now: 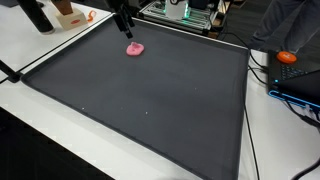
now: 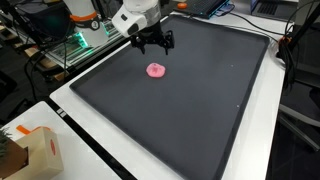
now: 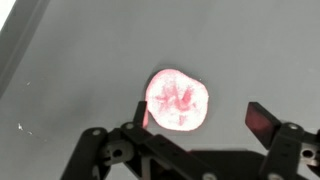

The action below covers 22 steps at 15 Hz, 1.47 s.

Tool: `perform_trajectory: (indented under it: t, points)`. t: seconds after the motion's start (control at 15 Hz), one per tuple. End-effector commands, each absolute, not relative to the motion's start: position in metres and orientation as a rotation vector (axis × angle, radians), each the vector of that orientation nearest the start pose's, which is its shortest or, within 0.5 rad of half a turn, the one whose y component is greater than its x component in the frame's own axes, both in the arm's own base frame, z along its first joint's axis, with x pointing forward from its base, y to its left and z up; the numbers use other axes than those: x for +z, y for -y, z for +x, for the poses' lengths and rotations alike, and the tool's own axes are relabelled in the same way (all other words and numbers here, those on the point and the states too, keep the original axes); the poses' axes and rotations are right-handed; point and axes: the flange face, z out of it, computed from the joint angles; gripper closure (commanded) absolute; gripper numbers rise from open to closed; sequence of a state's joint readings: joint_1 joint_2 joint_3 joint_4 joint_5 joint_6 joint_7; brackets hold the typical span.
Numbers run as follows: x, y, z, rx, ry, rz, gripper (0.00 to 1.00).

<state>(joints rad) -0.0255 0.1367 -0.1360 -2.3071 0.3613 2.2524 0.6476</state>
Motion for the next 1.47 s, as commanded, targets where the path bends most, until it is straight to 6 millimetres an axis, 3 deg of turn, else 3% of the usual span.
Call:
perform_trajectory:
  t: [0.0, 0.53, 0.6, 0.67, 0.93, 1.27, 1.4]
  points:
    - [0.243, 0.066, 0.494, 0.392, -1.468, -2.541, 0.00]
    - [0.199, 0.054, 0.491, 0.279, -1.417, -2.620, 0.00]
    - [0.195, 0.054, 0.491, 0.265, -1.415, -2.632, 0.07]
    - [0.192, 0.054, 0.492, 0.256, -1.411, -2.636, 0.26]
    - [0.188, 0.054, 0.493, 0.231, -1.411, -2.647, 0.58]
    - [0.191, 0.054, 0.493, 0.232, -1.411, -2.651, 0.93]
    - [0.192, 0.053, 0.494, 0.236, -1.410, -2.653, 0.99]
